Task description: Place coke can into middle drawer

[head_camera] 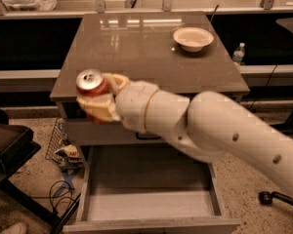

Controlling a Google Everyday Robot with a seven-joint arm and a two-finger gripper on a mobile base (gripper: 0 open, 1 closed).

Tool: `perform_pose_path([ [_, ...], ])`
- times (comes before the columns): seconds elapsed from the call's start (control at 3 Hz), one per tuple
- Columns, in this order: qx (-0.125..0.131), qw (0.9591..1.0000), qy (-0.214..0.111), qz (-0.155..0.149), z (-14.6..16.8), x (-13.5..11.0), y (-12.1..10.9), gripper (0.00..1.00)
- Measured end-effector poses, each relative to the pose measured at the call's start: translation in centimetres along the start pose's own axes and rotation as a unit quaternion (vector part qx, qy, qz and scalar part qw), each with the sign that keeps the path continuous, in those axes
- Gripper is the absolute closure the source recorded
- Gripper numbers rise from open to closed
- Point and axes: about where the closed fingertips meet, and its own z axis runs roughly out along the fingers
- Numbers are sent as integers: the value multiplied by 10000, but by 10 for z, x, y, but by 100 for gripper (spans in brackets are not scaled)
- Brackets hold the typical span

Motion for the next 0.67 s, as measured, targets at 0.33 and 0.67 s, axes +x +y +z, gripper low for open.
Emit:
perform_pose_path([
  [0.33, -79, 10000, -5, 52, -35, 33, 36, 100],
  [0.67, 257, 9997, 37, 39, -93, 81, 4, 100],
])
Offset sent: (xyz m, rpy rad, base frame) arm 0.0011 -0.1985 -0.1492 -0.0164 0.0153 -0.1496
